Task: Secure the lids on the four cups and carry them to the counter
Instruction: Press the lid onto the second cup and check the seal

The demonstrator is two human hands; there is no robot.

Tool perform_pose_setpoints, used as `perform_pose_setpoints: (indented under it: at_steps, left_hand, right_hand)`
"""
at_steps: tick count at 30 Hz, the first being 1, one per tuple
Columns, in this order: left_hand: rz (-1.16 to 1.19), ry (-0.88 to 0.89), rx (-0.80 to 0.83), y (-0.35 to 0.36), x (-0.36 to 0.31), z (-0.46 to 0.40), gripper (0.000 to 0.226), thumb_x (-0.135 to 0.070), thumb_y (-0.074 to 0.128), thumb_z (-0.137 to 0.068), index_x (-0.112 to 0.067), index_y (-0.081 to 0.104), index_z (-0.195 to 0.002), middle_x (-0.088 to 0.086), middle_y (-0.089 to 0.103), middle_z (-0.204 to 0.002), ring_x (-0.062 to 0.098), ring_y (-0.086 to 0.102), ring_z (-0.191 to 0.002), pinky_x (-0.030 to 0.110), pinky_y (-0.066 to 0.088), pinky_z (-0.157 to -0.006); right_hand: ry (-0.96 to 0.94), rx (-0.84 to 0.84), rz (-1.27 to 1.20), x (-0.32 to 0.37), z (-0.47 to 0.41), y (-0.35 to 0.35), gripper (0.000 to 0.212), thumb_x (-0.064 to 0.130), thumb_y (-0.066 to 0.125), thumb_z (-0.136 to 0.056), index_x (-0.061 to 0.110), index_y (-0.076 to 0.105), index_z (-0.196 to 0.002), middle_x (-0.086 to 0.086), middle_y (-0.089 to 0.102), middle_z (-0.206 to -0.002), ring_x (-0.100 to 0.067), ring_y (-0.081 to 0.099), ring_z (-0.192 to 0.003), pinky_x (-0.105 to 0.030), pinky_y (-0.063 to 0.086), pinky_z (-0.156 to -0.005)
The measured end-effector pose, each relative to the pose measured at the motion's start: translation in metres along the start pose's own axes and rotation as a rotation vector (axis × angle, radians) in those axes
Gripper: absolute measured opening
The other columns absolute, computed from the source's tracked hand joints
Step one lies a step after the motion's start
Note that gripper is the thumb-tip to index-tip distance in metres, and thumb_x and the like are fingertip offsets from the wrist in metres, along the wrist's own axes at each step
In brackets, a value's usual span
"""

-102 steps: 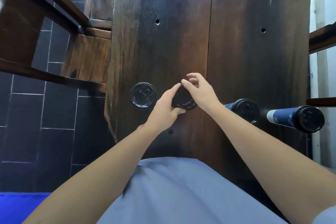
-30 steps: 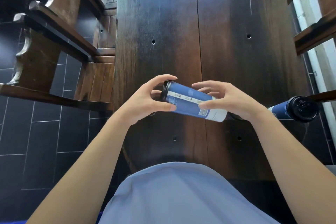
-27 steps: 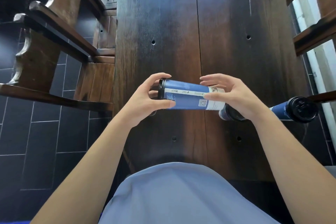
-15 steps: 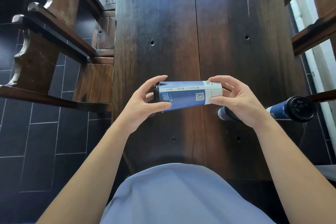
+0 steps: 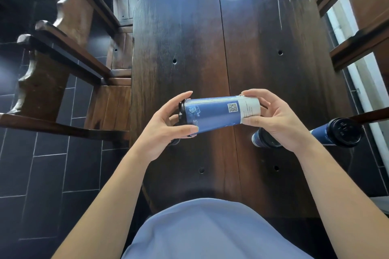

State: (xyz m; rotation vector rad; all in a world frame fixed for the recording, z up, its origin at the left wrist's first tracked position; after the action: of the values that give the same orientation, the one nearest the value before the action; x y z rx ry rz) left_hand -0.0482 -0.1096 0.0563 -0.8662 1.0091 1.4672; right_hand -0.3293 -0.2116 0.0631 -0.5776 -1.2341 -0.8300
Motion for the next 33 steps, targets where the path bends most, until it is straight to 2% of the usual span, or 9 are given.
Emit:
perform_pose_setpoints:
  at_steps: [3,5,9,13,17,20,22,27,33]
  left_hand:
    - [-0.058,0.051,-0.007,-0.001,-0.004,0.000,0.087,-0.017,0.094,-0.073,-0.038,0.057,-0.149,-0.009,0.062,-0.145,0.022,0.064,-0.128,0.040,0.060,-0.099]
    - [-0.079,0.052,-0.016,-0.002,-0.006,-0.001,0.082,-0.017,0.093,-0.073,-0.034,0.060,-0.146,-0.007,0.064,-0.142,0.020,0.066,-0.121,0.040,0.061,-0.095]
    - [-0.037,0.033,-0.032,0.003,-0.010,0.003,0.078,-0.021,0.093,-0.075,-0.033,0.061,-0.145,-0.003,0.067,-0.135,0.024,0.070,-0.113,0.048,0.064,-0.086]
    - [-0.008,0.043,-0.044,0.013,-0.010,0.011,0.084,-0.027,0.095,-0.074,-0.042,0.059,-0.148,-0.006,0.064,-0.141,0.032,0.065,-0.127,0.057,0.062,-0.094]
    - [-0.023,0.081,-0.050,0.015,-0.010,0.023,0.092,-0.026,0.095,-0.070,-0.045,0.055,-0.151,-0.011,0.061,-0.145,0.031,0.062,-0.130,0.059,0.057,-0.104]
    - [-0.032,0.084,-0.044,0.007,-0.010,0.032,0.090,-0.024,0.094,-0.072,-0.043,0.055,-0.151,-0.010,0.062,-0.142,0.036,0.064,-0.124,0.079,0.051,-0.094]
    - [-0.012,0.080,-0.031,0.000,-0.012,0.037,0.088,-0.025,0.095,-0.073,-0.042,0.056,-0.150,-0.007,0.064,-0.137,0.036,0.069,-0.117,0.082,0.051,-0.090]
    - [0.070,0.087,0.014,-0.016,-0.018,0.052,0.086,-0.033,0.098,-0.071,-0.046,0.058,-0.147,-0.009,0.067,-0.133,0.031,0.071,-0.121,0.059,0.063,-0.092]
    - [0.004,0.172,0.085,-0.032,-0.024,0.057,0.092,-0.021,0.094,-0.069,-0.044,0.057,-0.149,-0.008,0.064,-0.142,0.023,0.066,-0.124,0.037,0.062,-0.092]
  right_hand:
    - [0.002,-0.016,-0.006,-0.001,-0.002,0.001,0.054,0.020,0.077,-0.084,0.026,0.059,-0.135,0.004,0.066,-0.128,-0.020,0.054,-0.133,-0.031,0.059,-0.092]
    - [0.010,-0.009,-0.031,-0.001,-0.002,0.001,0.056,0.019,0.078,-0.083,0.025,0.059,-0.135,0.002,0.065,-0.129,-0.021,0.055,-0.131,-0.032,0.058,-0.092]
    - [-0.010,0.060,0.005,0.006,0.004,0.003,0.057,0.017,0.080,-0.082,0.032,0.059,-0.134,0.006,0.063,-0.129,-0.015,0.055,-0.129,-0.028,0.059,-0.086]
    - [-0.013,0.050,-0.003,0.015,0.011,0.001,0.057,0.016,0.080,-0.082,0.029,0.060,-0.134,0.000,0.062,-0.130,-0.018,0.057,-0.126,-0.030,0.058,-0.086]
    - [-0.014,0.041,0.024,0.019,0.022,0.007,0.055,0.020,0.080,-0.083,0.032,0.060,-0.133,0.004,0.063,-0.127,-0.018,0.058,-0.124,-0.032,0.058,-0.088]
    - [-0.003,0.017,0.022,0.023,0.029,0.021,0.052,0.024,0.080,-0.081,0.041,0.063,-0.128,0.008,0.064,-0.124,-0.017,0.059,-0.124,-0.032,0.060,-0.087]
    - [-0.011,-0.009,0.017,0.026,0.032,0.033,0.053,0.021,0.081,-0.081,0.038,0.063,-0.128,0.005,0.063,-0.124,-0.018,0.060,-0.123,-0.030,0.060,-0.085]
    - [-0.056,-0.074,0.063,0.038,0.038,0.063,0.057,0.003,0.081,-0.083,0.027,0.062,-0.132,-0.002,0.060,-0.127,-0.022,0.061,-0.121,-0.036,0.060,-0.091]
    - [-0.077,-0.118,0.069,0.046,0.046,0.080,0.054,0.022,0.083,-0.078,0.033,0.064,-0.127,0.012,0.062,-0.119,-0.018,0.062,-0.120,-0.031,0.061,-0.085]
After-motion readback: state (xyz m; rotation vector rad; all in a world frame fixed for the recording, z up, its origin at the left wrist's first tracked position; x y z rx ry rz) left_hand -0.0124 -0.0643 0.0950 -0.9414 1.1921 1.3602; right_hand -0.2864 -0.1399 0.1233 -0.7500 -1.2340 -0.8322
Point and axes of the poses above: each hand's wrist, its own z-axis away from the middle knuckle, its own y-axis out of the palm, x = y × z, the point moved 3 cm from there along -z, towards the middle knuckle
